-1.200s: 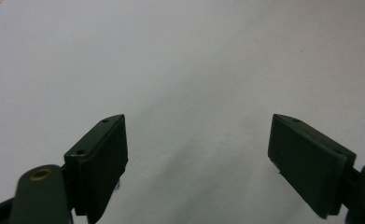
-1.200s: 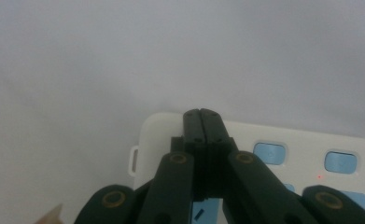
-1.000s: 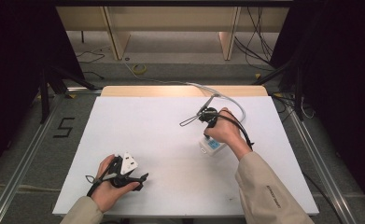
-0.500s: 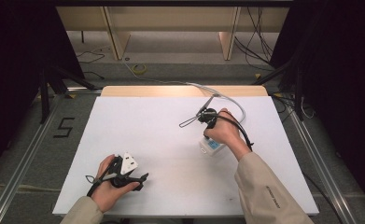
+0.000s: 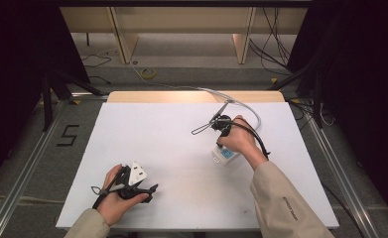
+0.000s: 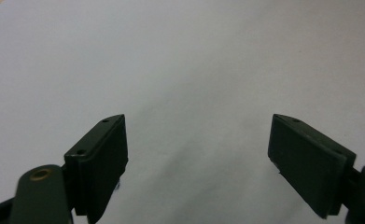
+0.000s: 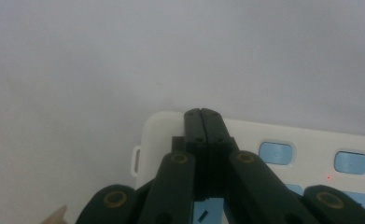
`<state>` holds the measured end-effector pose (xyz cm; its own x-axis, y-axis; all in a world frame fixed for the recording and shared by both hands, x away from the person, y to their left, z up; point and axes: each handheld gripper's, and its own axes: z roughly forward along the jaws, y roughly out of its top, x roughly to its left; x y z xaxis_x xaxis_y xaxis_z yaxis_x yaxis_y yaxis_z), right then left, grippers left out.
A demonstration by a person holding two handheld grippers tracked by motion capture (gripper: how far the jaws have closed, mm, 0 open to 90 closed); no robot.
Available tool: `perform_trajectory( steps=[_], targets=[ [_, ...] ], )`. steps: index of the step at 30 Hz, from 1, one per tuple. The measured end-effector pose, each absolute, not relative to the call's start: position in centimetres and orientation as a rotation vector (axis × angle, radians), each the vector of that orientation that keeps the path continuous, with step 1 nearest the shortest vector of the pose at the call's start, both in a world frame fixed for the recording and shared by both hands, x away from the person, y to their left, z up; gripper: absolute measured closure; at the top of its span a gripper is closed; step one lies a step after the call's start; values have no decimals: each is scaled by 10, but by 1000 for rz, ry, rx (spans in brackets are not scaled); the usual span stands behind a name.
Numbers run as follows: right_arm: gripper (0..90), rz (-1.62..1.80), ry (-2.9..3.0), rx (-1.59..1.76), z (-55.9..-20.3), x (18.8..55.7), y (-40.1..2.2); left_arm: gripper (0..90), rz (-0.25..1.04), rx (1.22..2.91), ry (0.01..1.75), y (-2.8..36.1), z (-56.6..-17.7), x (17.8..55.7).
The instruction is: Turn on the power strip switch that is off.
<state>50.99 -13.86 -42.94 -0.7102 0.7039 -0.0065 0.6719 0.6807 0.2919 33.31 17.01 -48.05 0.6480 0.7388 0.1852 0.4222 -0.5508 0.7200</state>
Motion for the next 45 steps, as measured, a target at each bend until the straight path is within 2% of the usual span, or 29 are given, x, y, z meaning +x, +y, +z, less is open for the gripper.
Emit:
perform_trajectory(
  steps=[35,45],
  targets=[
    [900,465,2734,1096,-430,505,-143,199,631,2217,902,170,-481,333],
    [836,627,2674,1101,-421,494,-161,199,631,2216,906,170,-481,333]
  ],
)
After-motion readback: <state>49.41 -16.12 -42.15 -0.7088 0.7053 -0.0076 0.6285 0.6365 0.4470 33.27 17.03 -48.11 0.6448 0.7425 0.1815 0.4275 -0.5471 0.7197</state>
